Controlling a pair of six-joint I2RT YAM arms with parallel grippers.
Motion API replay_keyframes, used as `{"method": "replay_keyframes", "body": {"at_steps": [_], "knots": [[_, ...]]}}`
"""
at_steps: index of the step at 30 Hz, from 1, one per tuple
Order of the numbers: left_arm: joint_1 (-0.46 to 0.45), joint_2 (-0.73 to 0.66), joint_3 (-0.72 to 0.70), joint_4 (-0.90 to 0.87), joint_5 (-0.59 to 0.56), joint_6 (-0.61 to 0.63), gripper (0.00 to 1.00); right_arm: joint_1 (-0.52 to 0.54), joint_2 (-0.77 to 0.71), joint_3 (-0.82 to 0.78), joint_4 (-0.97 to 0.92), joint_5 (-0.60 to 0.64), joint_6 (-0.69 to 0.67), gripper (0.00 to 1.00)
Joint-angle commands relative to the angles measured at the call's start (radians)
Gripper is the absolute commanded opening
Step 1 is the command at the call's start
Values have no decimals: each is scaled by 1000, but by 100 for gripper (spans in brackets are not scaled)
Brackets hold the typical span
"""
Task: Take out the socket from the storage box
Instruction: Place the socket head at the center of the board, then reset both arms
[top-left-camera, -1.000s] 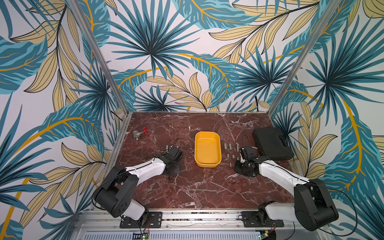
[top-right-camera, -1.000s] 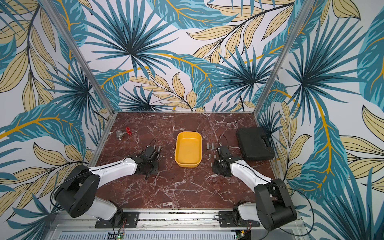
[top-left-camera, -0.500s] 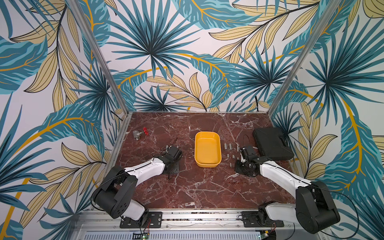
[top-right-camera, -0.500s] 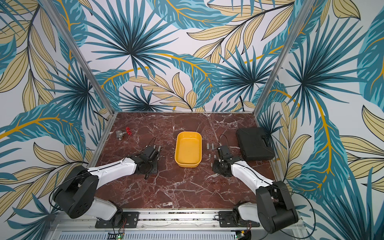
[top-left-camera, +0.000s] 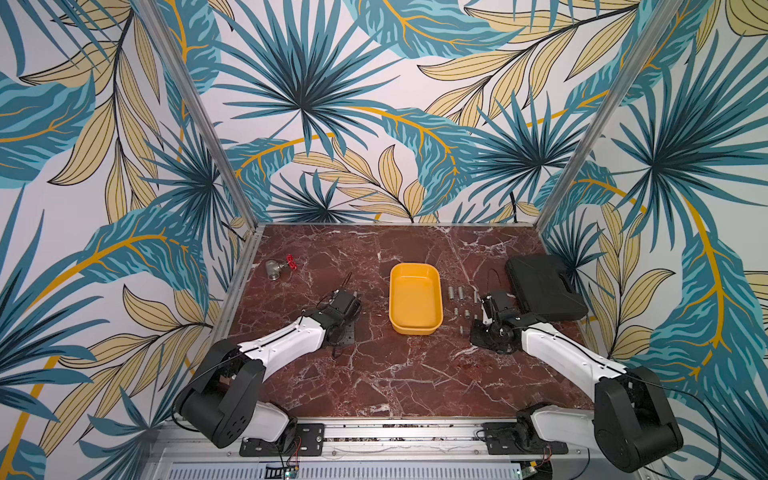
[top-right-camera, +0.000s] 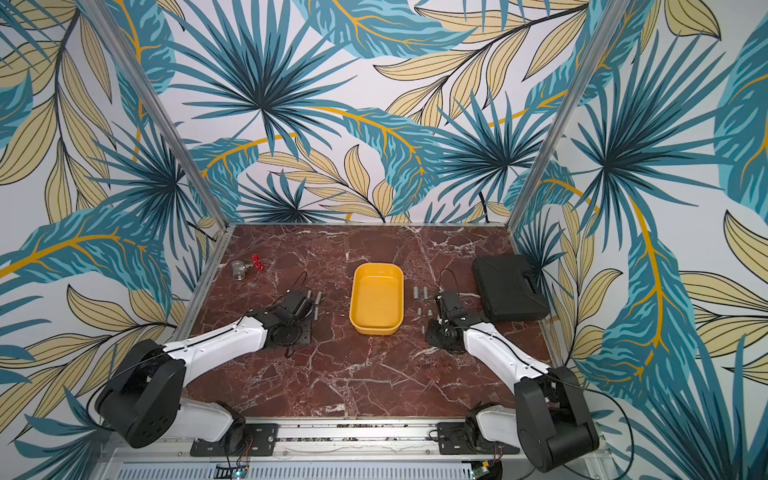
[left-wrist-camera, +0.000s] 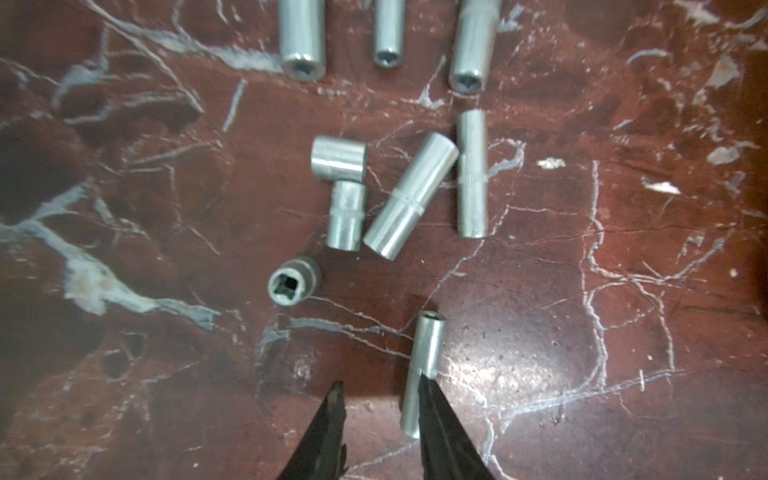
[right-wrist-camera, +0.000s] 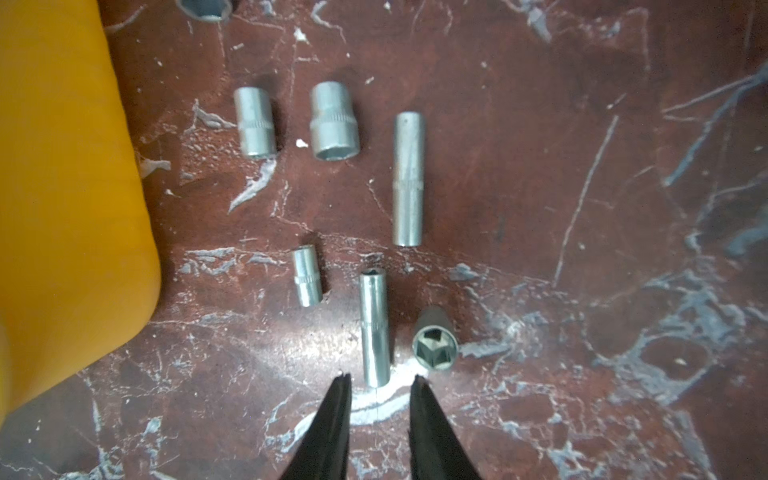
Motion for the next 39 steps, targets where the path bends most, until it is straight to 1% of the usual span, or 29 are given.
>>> {"method": "replay_keyframes", "body": {"at_steps": [1, 3, 7, 8, 10, 11, 12, 13, 15, 17, 18, 19, 21, 22, 23, 24, 26, 27, 28, 30, 31, 32, 33, 35, 36, 37, 39], "knots": [[26, -69, 43, 27, -107, 92, 34, -2, -54, 35, -5, 42, -49, 27], [52, -110, 31, 82, -135, 140, 36, -2, -82, 57, 12, 64, -85, 27], [124, -188, -32, 272, -143, 252, 48, -2, -118, 67, 94, 88, -173, 28], [143, -205, -58, 335, -142, 281, 53, -2, -127, 61, 124, 95, -197, 30], [183, -229, -113, 457, -159, 321, 66, -2, -154, 39, 186, 128, -227, 31], [207, -241, -138, 512, -173, 333, 75, -2, -177, 18, 230, 155, -236, 31], [225, -251, -153, 555, -183, 345, 98, -2, -200, -5, 265, 189, -247, 33], [241, -260, -180, 619, -191, 368, 100, -2, -229, -37, 348, 235, -260, 37], [264, -263, -220, 736, -194, 433, 100, -3, -274, -90, 456, 316, -299, 49], [271, -247, -273, 874, -204, 529, 100, -2, -288, -148, 587, 369, -386, 67], [277, -225, -303, 947, -210, 556, 100, -3, -280, -168, 633, 397, -410, 75], [291, -196, -334, 1023, -201, 575, 100, -2, -263, -187, 686, 412, -441, 81], [322, -130, -368, 1102, -173, 561, 100, -3, -216, -205, 743, 427, -458, 87], [339, -98, -369, 1134, -153, 561, 100, -5, -182, -212, 770, 428, -455, 92], [343, -93, -347, 1096, -138, 558, 100, -6, -150, -218, 804, 422, -448, 99], [349, -89, -342, 1106, -123, 551, 100, -6, -123, -229, 841, 418, -445, 100], [376, -54, -369, 1246, -75, 544, 100, -11, -52, -275, 996, 427, -433, 100], [386, -28, -374, 1299, -69, 558, 100, -14, -16, -283, 1080, 439, -449, 100], [388, -5, -365, 1313, -87, 576, 100, -16, 3, -266, 1082, 446, -433, 100], [404, 22, -351, 1330, -51, 604, 100, -28, 55, -258, 1160, 431, -448, 100], [416, 54, -354, 1355, -35, 607, 100, -32, 75, -222, 1115, 431, -442, 100], [431, 93, -363, 1422, -20, 601, 100, -36, 87, -187, 1049, 415, -430, 100], [452, 126, -376, 1493, -13, 585, 100, -39, 102, -175, 1042, 396, -438, 100], [503, 153, -401, 1526, 13, 517, 100, -42, 111, -159, 1021, 382, -439, 100], [512, 175, -412, 1588, 27, 510, 100, -44, 109, -164, 1029, 381, -439, 100], [516, 172, -416, 1590, 39, 516, 100, -47, 102, -169, 1028, 379, -434, 100], [517, 155, -401, 1529, 91, 528, 100, -55, 91, -182, 1042, 376, -425, 100]]}}
